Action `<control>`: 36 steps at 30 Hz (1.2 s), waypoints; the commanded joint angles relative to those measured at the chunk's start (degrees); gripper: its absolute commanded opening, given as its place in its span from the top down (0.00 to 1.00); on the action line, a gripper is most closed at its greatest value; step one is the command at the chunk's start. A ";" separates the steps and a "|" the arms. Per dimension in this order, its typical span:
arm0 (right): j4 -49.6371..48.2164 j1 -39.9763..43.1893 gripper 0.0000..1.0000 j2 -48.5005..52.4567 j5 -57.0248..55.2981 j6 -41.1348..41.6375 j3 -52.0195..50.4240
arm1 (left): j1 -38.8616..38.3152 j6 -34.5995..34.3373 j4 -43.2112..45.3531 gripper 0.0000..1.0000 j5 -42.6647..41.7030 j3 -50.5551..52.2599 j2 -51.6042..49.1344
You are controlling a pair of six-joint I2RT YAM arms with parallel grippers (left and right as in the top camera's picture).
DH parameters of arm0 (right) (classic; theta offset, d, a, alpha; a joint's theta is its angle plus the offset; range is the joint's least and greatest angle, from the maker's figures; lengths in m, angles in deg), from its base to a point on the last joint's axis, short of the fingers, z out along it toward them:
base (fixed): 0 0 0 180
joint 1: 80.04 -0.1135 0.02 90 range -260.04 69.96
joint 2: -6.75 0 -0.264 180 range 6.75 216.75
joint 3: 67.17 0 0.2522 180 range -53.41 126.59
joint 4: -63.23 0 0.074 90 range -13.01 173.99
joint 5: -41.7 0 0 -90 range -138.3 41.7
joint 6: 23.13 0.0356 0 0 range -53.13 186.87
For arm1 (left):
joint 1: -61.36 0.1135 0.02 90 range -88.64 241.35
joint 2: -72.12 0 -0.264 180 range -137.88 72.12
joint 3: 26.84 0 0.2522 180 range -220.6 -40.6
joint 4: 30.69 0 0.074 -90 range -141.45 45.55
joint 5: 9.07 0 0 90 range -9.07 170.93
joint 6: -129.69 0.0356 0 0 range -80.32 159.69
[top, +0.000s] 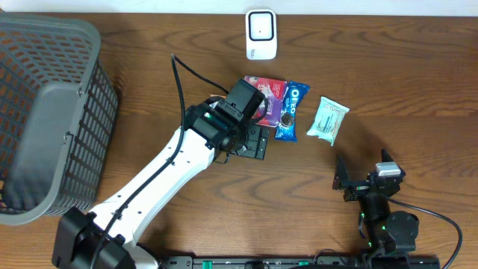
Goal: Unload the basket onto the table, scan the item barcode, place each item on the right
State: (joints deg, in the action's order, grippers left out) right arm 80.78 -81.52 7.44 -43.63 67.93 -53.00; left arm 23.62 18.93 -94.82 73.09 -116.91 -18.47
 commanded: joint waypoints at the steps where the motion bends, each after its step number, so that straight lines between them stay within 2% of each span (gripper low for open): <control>1: 0.20 -0.44 0.01 -0.31 -0.09 0.81 -0.09 | -0.13 0.81 -0.81 0.15 -2.05 0.35 0.24; 7: 0.20 -0.44 0.01 -0.31 -0.09 0.81 -0.09 | -0.11 1.92 -0.52 0.15 -1.42 0.35 0.24; 12: 0.20 -0.44 0.01 -0.31 -0.07 0.81 -0.09 | 0.81 1.86 -0.11 0.15 2.56 0.09 0.37; 23: 0.20 -0.44 0.01 -0.31 -0.09 0.81 -0.09 | 11.02 1.84 -3.50 0.15 2.27 -1.92 3.85; 36: 0.20 -0.44 0.01 -0.31 -0.09 0.81 -0.09 | 17.49 0.31 -6.40 0.15 3.28 -1.92 4.33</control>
State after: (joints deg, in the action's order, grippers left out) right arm 80.78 -81.52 7.44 -43.63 67.93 -53.00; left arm 39.68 20.00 -100.41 75.32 -117.24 -14.66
